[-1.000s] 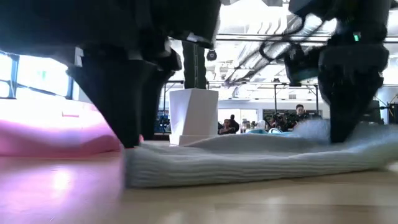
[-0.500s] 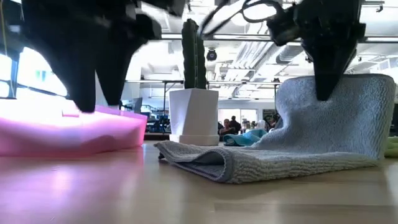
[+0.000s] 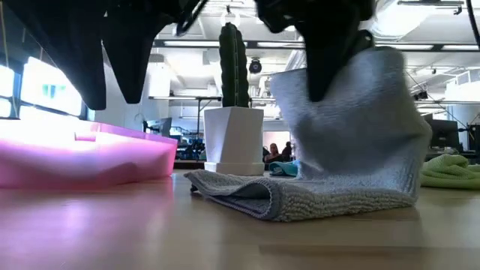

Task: Fold microfiber towels
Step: Fold the gray towel

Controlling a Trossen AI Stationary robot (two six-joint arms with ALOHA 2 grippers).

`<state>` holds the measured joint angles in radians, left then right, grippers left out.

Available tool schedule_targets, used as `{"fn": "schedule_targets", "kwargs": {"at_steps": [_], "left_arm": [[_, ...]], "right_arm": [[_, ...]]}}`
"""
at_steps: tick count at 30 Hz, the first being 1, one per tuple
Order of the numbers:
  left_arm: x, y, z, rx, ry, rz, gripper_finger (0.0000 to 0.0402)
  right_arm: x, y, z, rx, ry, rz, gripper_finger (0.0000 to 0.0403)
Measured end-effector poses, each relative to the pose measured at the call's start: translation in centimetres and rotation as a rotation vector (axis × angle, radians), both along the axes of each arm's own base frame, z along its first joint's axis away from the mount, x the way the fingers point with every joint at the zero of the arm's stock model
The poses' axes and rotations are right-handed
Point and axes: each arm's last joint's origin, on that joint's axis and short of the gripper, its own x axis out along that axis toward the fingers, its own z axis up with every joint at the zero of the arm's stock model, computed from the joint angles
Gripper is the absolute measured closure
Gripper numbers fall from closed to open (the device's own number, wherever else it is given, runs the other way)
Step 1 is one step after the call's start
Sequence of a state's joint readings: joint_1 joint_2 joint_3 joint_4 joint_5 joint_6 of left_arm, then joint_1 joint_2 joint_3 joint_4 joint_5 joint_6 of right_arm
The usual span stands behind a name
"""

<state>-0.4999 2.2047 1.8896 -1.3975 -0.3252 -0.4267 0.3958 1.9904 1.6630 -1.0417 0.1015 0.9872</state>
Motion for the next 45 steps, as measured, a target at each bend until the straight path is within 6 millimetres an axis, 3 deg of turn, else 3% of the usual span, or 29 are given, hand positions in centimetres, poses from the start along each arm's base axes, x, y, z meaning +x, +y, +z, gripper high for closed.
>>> {"fn": "schedule_targets", "kwargs": {"at_steps": [8,17,25,31,39,45], "left_arm": [[-1.8,-2.6,0.1,0.045,0.015,-0.102,0.0229],[-2.5,-3.5,0.2,0.112,-0.015,-0.138,0.0229],[-2.5,-3.5,0.2,0.111,-0.023,-0.121,0.0229],[-2.5,-3.5,0.2,0.111,-0.025,-0.113,0.0229],[-2.6,-3.6,0.2,0.13,-0.044,-0.106,0.0229],[-2.6,-3.6,0.2,0.127,-0.042,-0.103,0.0229]], "right_arm": [[2.9,1.3,-2.4,0.005,0.015,-0.02,0.0402],[3.9,1.9,-4.1,-0.002,0.034,-0.01,0.0401],[4.6,2.3,-4.0,-0.003,-0.048,0.117,0.0341],[4.4,2.3,-3.2,-0.031,-0.012,0.193,0.0302],[3.7,2.7,-0.6,-0.184,0.021,0.316,0.0301],[1.3,3.0,-1.6,-0.317,0.188,0.313,0.0301]]}}
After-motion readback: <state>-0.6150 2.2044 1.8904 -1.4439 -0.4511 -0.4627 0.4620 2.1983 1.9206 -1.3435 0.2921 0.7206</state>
